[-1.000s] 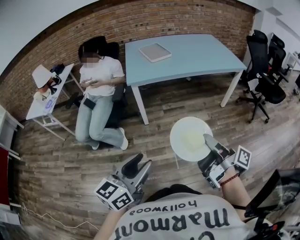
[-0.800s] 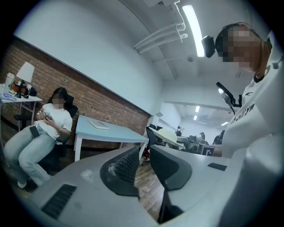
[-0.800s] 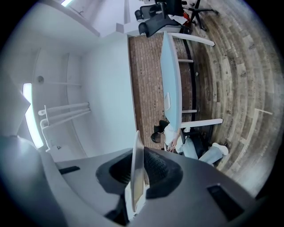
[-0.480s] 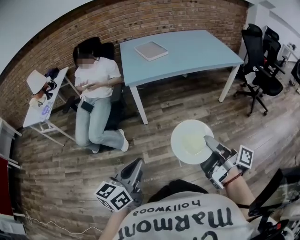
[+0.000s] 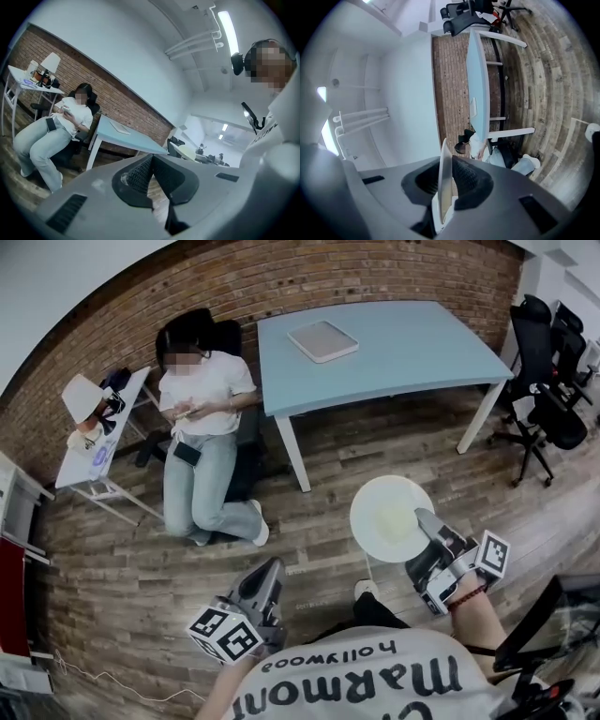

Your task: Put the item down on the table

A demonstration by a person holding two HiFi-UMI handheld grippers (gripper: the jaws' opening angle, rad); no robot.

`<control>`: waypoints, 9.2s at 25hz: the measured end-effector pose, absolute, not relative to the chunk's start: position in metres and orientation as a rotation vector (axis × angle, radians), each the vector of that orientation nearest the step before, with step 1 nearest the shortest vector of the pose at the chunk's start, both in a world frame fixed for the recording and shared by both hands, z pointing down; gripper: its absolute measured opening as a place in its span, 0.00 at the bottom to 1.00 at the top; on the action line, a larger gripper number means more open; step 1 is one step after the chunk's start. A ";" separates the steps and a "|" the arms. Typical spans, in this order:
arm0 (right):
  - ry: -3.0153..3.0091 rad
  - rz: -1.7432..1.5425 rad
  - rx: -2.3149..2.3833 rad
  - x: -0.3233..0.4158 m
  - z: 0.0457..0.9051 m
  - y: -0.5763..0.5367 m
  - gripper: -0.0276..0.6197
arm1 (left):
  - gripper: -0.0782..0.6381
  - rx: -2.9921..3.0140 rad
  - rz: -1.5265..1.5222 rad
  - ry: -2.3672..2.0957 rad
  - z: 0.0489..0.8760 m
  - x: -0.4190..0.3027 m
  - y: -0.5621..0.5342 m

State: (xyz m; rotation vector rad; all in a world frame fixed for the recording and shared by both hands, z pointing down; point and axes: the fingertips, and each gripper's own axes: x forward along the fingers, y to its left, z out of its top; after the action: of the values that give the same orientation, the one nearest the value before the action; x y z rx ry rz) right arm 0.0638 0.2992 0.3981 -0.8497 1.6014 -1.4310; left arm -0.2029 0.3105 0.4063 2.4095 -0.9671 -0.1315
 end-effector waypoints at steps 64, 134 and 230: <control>1.656 -1.451 -1.005 0.218 0.433 0.019 0.10 | 0.12 2.354 -0.100 -0.823 0.440 -0.046 0.008; 1.752 -1.774 -1.191 0.164 0.517 -0.463 0.10 | 0.12 2.017 -0.149 -1.414 0.419 -0.175 -0.303; 2.947 -0.632 -1.630 0.157 0.448 -0.438 0.19 | 0.12 2.223 -0.162 -1.233 0.408 -0.113 -0.338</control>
State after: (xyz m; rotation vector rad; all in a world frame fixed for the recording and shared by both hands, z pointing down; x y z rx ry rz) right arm 0.1571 -0.4378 0.4483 -1.6298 2.9469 -0.6318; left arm -0.1132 -0.3378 0.4083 2.2235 -1.2332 -0.1616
